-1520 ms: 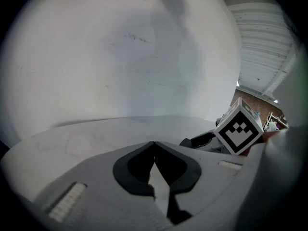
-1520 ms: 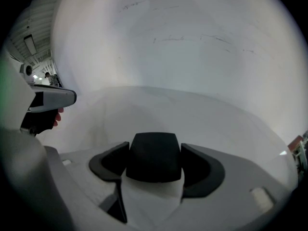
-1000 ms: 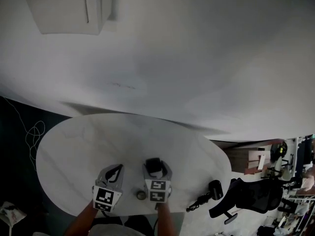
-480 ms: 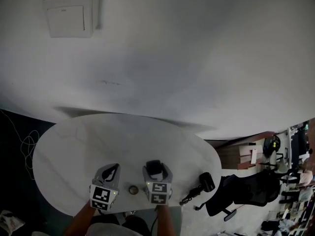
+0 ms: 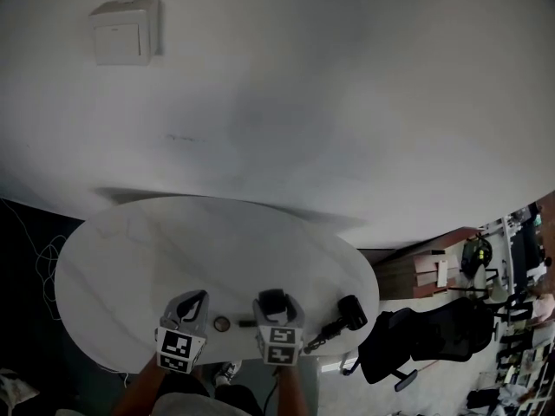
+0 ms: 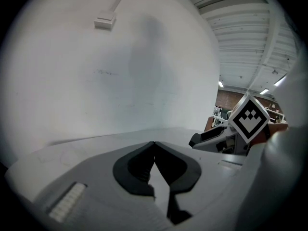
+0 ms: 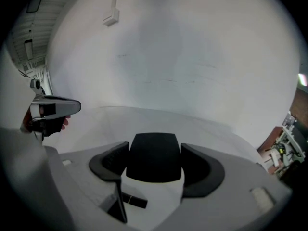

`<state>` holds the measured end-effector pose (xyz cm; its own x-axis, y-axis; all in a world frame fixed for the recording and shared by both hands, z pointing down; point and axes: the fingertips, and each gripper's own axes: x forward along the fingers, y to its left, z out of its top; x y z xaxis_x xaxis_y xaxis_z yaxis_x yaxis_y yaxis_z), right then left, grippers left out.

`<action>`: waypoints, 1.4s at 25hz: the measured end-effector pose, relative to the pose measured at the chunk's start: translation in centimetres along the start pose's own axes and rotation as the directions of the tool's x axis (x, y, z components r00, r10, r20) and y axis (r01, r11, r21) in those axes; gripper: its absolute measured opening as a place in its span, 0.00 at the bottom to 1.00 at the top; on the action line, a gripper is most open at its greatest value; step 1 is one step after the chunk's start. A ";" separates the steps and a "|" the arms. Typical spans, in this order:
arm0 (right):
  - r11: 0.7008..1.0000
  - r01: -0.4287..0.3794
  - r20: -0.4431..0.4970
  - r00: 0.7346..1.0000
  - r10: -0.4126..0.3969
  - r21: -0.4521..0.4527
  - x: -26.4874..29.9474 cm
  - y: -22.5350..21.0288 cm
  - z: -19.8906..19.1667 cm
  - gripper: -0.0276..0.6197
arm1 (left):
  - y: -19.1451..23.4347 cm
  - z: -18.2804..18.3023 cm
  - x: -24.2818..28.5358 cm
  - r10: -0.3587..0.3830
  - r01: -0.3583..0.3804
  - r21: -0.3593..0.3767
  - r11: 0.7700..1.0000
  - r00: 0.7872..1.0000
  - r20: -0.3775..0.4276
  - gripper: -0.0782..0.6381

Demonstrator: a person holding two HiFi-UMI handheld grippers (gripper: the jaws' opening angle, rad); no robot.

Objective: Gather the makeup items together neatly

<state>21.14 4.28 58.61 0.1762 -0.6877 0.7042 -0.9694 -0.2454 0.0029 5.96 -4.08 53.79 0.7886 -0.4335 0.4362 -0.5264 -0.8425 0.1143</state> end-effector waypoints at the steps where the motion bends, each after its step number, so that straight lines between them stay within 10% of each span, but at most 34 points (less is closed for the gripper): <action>1: 1.000 0.001 -0.002 1.000 -0.001 0.003 -0.4 -0.2 -0.4 0.56 | -0.4 0.0 -0.2 0.001 -0.001 0.002 1.000 1.000 0.003 0.12; 35: 0.995 0.016 -0.131 0.991 -0.003 0.100 0.2 -4.3 -12.6 0.56 | -6.4 -8.1 0.2 -0.001 0.004 0.026 1.000 0.991 -0.133 0.12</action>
<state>23.15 13.77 67.70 0.1552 -0.5916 0.7912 -0.9446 -0.3233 -0.0564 6.86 3.82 60.38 0.7398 -0.3867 0.5506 -0.5147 -0.8524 0.0928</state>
